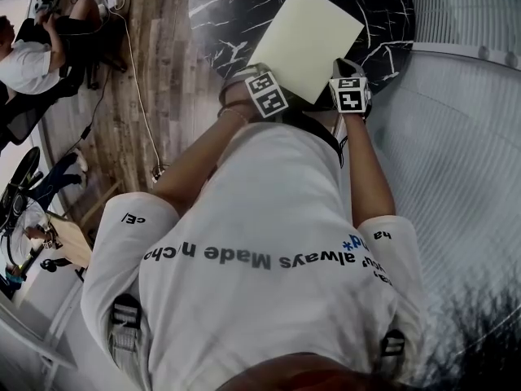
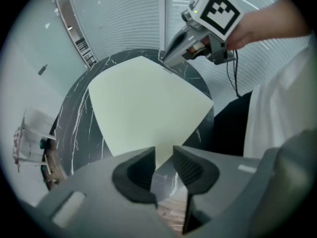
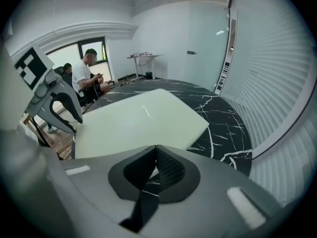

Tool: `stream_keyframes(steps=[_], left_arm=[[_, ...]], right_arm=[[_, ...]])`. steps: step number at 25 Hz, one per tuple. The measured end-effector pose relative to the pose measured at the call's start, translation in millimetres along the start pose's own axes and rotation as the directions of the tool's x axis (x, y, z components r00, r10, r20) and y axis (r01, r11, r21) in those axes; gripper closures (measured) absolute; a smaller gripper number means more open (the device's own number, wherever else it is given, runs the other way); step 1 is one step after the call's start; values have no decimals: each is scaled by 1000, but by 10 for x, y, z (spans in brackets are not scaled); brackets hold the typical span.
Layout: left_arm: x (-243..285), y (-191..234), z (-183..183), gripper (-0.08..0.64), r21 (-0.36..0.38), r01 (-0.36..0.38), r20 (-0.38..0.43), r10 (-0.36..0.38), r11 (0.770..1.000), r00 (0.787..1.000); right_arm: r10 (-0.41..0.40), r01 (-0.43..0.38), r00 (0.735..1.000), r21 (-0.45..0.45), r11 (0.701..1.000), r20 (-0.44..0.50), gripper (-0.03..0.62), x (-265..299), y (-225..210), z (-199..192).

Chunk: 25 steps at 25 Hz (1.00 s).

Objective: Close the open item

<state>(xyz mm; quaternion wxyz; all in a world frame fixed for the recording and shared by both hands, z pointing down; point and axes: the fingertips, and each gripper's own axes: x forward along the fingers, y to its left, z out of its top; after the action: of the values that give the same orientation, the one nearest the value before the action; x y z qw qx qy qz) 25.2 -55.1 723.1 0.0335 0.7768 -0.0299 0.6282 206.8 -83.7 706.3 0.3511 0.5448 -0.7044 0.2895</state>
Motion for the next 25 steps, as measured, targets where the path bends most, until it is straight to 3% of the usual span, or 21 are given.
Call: stream_keyframes(steps=[4, 6, 9, 15, 21, 25], left_arm=[[-316, 110, 47, 474, -120, 23, 122, -8, 993, 992], [-606, 242, 208, 491, -161, -3, 263, 46, 987, 964], [-1098, 484, 435, 523, -219, -74, 451, 168, 973, 876], [-1909, 766, 710, 555, -362, -33, 641, 274, 932, 717], [-2732, 822, 1042, 555, -379, -9, 793, 329, 926, 512], [-3158, 797, 1168, 555, -372, -13, 834, 341, 928, 433]], right_arm=[[7, -7, 994, -4, 1000, 112, 591, -327, 53, 365], [7, -5, 985, -11, 1000, 171, 591, -540, 68, 591], [12, -8, 966, -14, 1000, 260, 591, -859, 103, 944], [37, -28, 909, -28, 999, 415, 591, -1485, 211, 1578], [76, -45, 852, -72, 996, 518, 591, -2067, 375, 2013], [103, -60, 814, -94, 994, 572, 591, -2423, 521, 2243]])
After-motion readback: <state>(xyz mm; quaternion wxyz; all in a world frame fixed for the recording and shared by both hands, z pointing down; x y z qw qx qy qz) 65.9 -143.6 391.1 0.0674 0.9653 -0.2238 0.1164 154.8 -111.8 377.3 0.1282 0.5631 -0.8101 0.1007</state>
